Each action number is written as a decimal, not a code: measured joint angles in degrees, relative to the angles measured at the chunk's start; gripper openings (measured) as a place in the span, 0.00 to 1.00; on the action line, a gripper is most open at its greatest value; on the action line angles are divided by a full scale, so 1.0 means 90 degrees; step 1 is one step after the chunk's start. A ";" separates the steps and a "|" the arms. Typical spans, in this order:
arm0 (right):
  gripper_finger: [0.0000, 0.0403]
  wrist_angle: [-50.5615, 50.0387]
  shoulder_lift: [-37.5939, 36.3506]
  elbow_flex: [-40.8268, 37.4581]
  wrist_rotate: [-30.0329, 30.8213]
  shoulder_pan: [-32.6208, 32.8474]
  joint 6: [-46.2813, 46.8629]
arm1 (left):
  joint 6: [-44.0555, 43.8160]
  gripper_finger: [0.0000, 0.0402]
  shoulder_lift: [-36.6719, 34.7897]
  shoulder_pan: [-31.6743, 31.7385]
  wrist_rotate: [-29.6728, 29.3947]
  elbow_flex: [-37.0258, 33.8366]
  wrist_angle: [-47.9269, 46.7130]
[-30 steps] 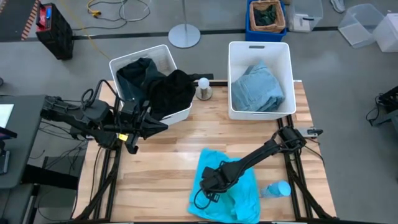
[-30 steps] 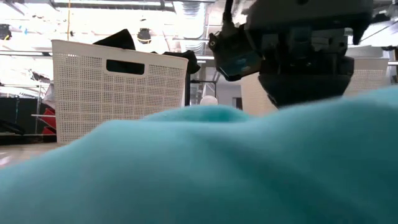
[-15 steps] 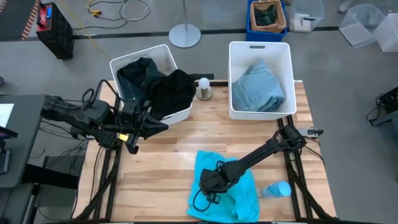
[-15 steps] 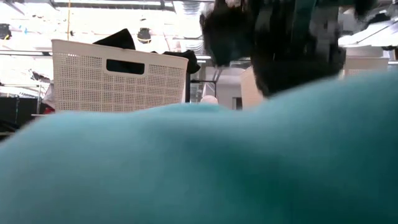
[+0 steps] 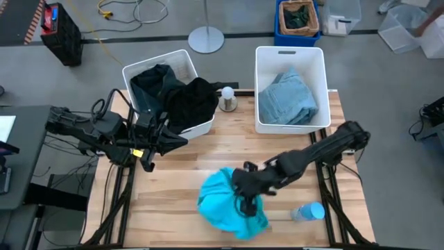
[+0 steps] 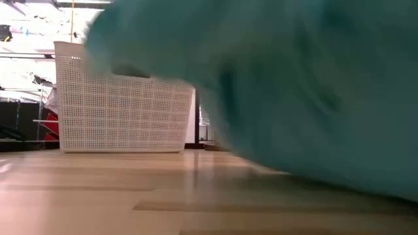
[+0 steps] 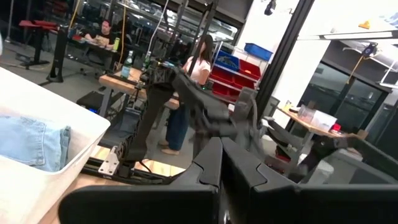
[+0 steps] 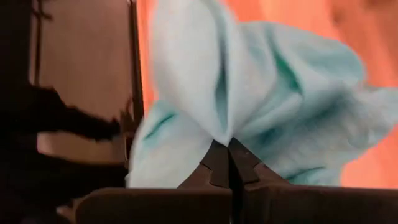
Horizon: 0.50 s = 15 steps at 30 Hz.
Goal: Sort clothes
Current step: Put the light blue shorts into the right white laundry bin
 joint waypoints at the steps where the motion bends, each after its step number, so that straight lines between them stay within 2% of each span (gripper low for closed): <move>1: 0.00 0.0038 -0.0171 0.0000 0.0089 -0.0005 -0.0077 | 0.0000 0.00 0.0000 0.0000 -0.0002 0.0000 0.0000; 15: 0.00 0.0902 -0.2466 0.0012 0.1576 -0.0345 -0.2039 | 0.0056 0.00 0.0000 0.0005 -0.0233 0.0000 0.0005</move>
